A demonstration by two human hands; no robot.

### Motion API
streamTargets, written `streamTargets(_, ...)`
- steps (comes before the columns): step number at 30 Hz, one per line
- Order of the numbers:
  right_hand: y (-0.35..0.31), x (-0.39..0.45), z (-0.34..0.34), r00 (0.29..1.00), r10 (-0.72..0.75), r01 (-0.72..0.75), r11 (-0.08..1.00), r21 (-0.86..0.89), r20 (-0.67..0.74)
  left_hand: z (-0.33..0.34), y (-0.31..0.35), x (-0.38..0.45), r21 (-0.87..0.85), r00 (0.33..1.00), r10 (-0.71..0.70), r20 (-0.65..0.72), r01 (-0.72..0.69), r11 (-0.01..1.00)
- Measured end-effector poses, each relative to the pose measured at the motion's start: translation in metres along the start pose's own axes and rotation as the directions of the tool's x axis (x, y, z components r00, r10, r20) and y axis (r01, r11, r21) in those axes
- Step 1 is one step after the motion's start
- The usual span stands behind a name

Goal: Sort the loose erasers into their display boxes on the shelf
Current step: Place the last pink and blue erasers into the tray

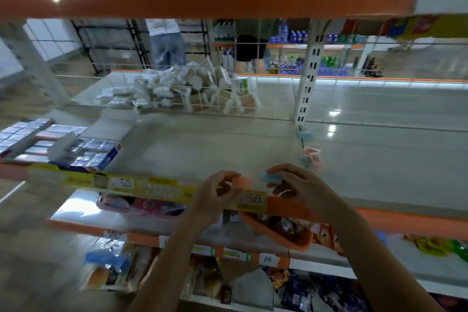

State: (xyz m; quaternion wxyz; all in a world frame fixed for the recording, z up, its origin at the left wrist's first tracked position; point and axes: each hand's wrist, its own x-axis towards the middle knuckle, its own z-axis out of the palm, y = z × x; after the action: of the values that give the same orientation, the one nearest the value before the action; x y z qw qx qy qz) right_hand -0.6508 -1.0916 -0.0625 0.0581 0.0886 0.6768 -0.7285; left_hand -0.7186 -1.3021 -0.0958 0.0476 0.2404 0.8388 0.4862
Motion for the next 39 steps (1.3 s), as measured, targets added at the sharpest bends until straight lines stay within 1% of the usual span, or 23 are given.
streamTargets(4,-0.001,0.014,0.039,0.993,-0.082,0.102,0.963,-0.251,0.087,-0.038,-0.019,-0.016,0.041,0.997,-0.013,-0.082,0.016,0.999)
streamTargets(7,-0.004,0.024,0.076,0.981,-0.152,0.190,0.891,-0.414,0.123,-0.071,-0.036,-0.030,0.065,0.993,-0.019,-0.115,0.027,0.998)
streamTargets(9,-0.005,0.032,0.106,0.969,-0.201,0.246,0.836,-0.491,0.144,-0.098,-0.048,-0.040,0.076,0.990,-0.033,-0.136,0.043,0.996)
streamTargets(13,-0.004,0.052,0.173,0.950,-0.280,0.309,0.808,-0.502,0.134,-0.155,-0.077,-0.061,0.087,0.979,-0.063,-0.195,0.081,0.993)
streamTargets(17,-0.001,0.073,0.235,0.954,-0.254,0.300,0.835,-0.462,0.161,-0.215,-0.098,-0.080,0.124,0.969,-0.054,-0.240,0.086,0.989)
streamTargets(20,-0.001,0.090,0.281,0.953,-0.271,0.304,0.840,-0.449,0.138,-0.260,-0.114,-0.092,0.164,0.968,-0.032,-0.249,0.074,0.984)
streamTargets(24,-0.007,0.108,0.335,0.931,-0.323,0.363,0.793,-0.489,0.168,-0.305,-0.138,-0.098,0.202,0.960,-0.027,-0.278,0.086,0.976)
streamTargets(27,-0.015,0.121,0.367,0.921,-0.329,0.390,0.795,-0.465,0.209,-0.334,-0.156,-0.098,0.208,0.954,-0.011,-0.300,0.077,0.975)
streamTargets(29,-0.019,0.133,0.385,0.913,-0.343,0.408,0.786,-0.464,0.222,-0.355,-0.169,-0.094,0.245,0.952,-0.003,-0.305,0.082,0.966)
streamTargets(33,-0.024,0.166,0.416,0.888,-0.395,0.459,0.722,-0.517,0.236,-0.397,-0.193,-0.076,0.302,0.949,0.010,-0.315,0.090,0.949)
streamTargets(37,-0.031,0.204,0.440,0.866,-0.449,0.489,0.666,-0.564,0.221,-0.429,-0.210,-0.050,0.279,0.945,-0.026,-0.325,0.122,0.953)
streamTargets(39,-0.037,0.225,0.450,0.849,-0.478,0.509,0.628,-0.589,0.224,-0.443,-0.218,-0.034,0.295,0.951,-0.036,-0.307,0.131,0.947)
